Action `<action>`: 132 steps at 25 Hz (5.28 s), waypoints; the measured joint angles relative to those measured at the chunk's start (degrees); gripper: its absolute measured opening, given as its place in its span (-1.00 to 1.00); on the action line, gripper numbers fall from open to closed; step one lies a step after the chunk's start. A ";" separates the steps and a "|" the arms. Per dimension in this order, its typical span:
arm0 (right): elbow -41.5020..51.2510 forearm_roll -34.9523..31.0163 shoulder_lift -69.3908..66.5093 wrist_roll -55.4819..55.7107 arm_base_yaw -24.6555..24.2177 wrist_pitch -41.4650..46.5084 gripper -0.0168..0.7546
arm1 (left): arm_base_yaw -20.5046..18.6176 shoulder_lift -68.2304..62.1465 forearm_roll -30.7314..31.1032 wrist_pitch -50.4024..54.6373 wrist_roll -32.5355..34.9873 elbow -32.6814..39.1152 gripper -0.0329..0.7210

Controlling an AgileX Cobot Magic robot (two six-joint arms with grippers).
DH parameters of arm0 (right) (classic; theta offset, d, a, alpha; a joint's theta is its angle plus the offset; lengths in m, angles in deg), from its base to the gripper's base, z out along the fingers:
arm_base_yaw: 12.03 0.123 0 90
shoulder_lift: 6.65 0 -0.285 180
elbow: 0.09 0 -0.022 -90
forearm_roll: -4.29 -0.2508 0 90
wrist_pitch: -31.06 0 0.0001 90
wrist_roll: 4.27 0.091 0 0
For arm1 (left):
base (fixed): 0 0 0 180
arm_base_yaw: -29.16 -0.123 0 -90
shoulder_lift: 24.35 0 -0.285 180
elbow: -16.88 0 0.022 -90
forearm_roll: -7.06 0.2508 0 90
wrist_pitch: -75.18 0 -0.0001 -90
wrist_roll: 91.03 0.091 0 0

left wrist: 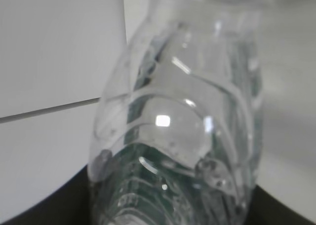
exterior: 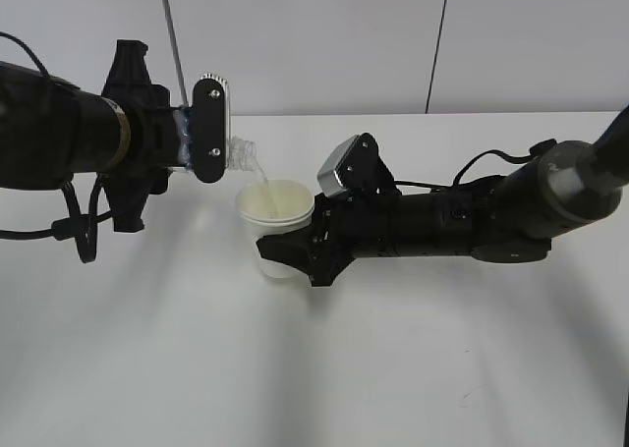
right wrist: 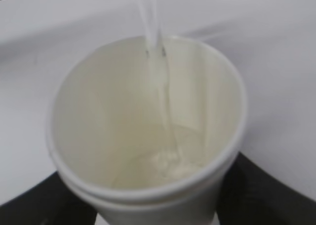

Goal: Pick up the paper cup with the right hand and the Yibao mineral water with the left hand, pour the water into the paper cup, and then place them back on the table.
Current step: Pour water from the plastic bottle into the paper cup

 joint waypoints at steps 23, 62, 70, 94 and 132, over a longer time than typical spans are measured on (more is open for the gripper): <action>0.00 0.13 0.00 0.43 0.00 1.37 0.31 | 0.00 0.00 2.05 0.59 0.00 -0.04 0.08; 0.00 0.30 -0.04 0.82 0.00 1.50 0.31 | 0.00 0.00 1.94 1.21 -0.49 -0.04 0.08; 0.00 0.30 -0.04 0.82 0.00 1.50 0.31 | 0.00 0.00 -0.65 0.36 -4.86 -0.04 0.08; 0.00 -3.99 -0.13 2.59 0.00 1.50 0.31 | -2.89 0.00 -9.60 -9.03 -41.15 -0.04 0.08; 0.00 -19.90 -0.13 2.64 0.00 1.75 0.31 | -25.79 -14.57 -43.35 -60.28 -19.50 -0.52 0.08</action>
